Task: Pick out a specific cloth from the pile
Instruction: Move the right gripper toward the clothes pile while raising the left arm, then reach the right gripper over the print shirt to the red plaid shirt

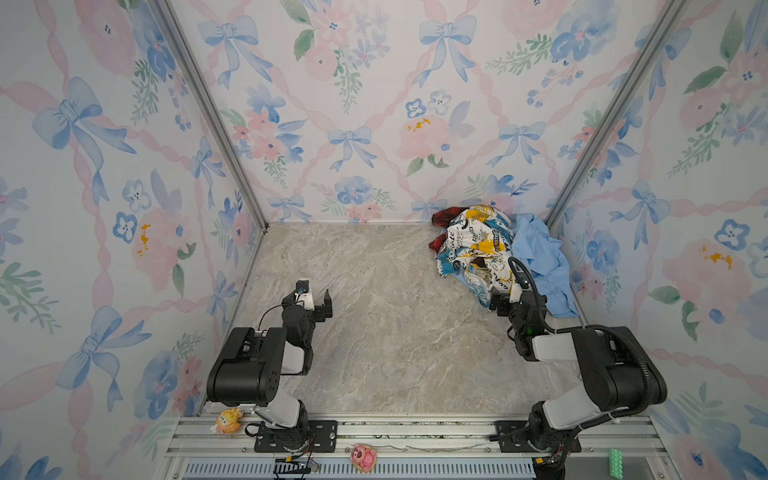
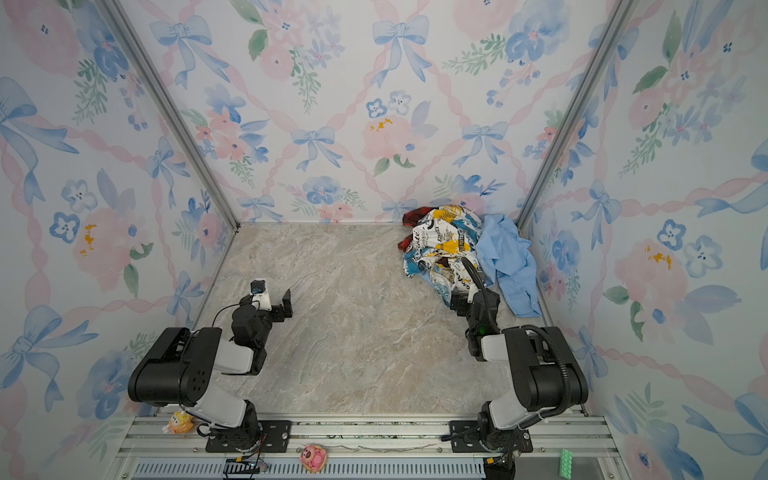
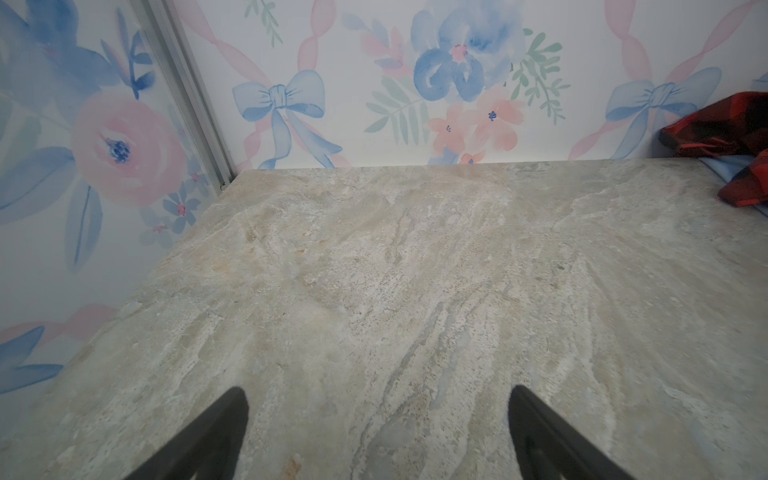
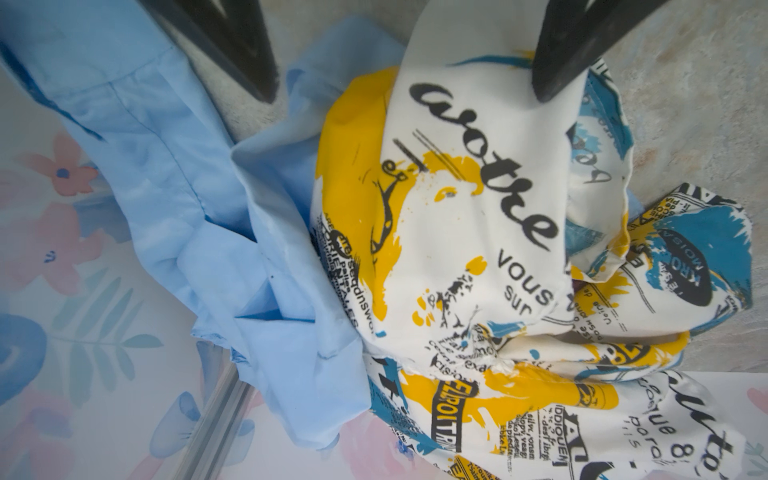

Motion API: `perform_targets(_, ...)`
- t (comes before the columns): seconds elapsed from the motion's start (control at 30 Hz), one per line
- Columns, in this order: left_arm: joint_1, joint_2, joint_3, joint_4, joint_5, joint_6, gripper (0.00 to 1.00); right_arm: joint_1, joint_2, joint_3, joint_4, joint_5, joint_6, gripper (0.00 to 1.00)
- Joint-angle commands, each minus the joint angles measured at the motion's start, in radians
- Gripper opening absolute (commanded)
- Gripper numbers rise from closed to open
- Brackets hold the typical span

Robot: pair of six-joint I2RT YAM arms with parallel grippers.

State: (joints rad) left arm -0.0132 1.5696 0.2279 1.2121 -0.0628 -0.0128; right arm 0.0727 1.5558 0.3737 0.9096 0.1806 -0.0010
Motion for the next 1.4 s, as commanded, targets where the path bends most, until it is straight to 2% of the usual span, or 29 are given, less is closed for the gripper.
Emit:
perform_targets(0.0,-0.025,-0.079,-0.022,0.002,-0.072,-0.015,0.98,-0.017,-0.025,-0.026,0.066,0.013,0.029,0.97)
perform_targets(0.07,-0.089,-0.175,-0.047,-0.023,-0.192,0.019,0.98,-0.033,-0.079,-0.080,0.123,0.022,0.050,0.97)
perform_targets(0.13,-0.185,-0.295,-0.029,-0.175,-0.305,0.030,0.98,-0.028,-0.182,-0.104,0.077,0.034,0.044,0.97)
perform_targets(0.2,-0.260,-0.397,-0.006,-0.298,-0.316,0.048,0.98,-0.007,-0.309,-0.072,-0.117,0.043,0.050,0.97)
perform_targets(0.3,-0.412,-0.498,0.103,-0.518,-0.406,0.085,0.98,0.039,-0.468,0.046,-0.500,0.104,0.076,0.97)
perform_targets(0.4,-0.505,-0.546,0.289,-0.785,-0.300,0.068,0.98,0.083,-0.555,0.173,-0.765,0.101,0.091,0.97)
perform_targets(0.5,-0.530,-0.529,0.541,-1.058,-0.115,0.072,0.98,0.148,-0.555,0.310,-0.922,0.085,0.057,0.97)
perform_targets(0.63,-0.530,-0.442,0.784,-1.296,0.112,0.214,0.98,0.227,-0.393,0.554,-1.130,0.054,-0.020,0.97)
perform_targets(0.7,-0.530,-0.417,0.809,-1.326,0.138,0.281,0.98,0.270,-0.271,0.678,-1.215,0.022,-0.071,0.97)
perform_targets(0.77,-0.531,-0.409,0.790,-1.325,0.168,0.324,0.98,0.334,-0.132,0.804,-1.295,0.050,-0.123,0.97)
perform_targets(0.8,-0.532,-0.413,0.758,-1.310,0.189,0.348,0.98,0.370,-0.063,0.866,-1.311,0.103,-0.154,0.97)
perform_targets(0.9,-0.530,-0.457,0.565,-1.065,0.201,0.344,0.98,0.455,0.150,1.053,-1.357,0.191,-0.228,0.99)
perform_targets(0.93,-0.533,-0.464,0.546,-1.049,0.233,0.362,0.98,0.473,0.225,1.133,-1.382,0.215,-0.243,0.97)
perform_targets(1.17,-0.530,-0.483,0.530,-1.056,0.158,0.405,0.98,0.480,0.691,1.670,-1.546,0.283,-0.275,0.82)
perform_targets(1.37,-0.505,-0.484,0.530,-1.053,0.149,0.406,0.98,0.442,0.988,2.043,-1.678,0.305,-0.215,0.72)
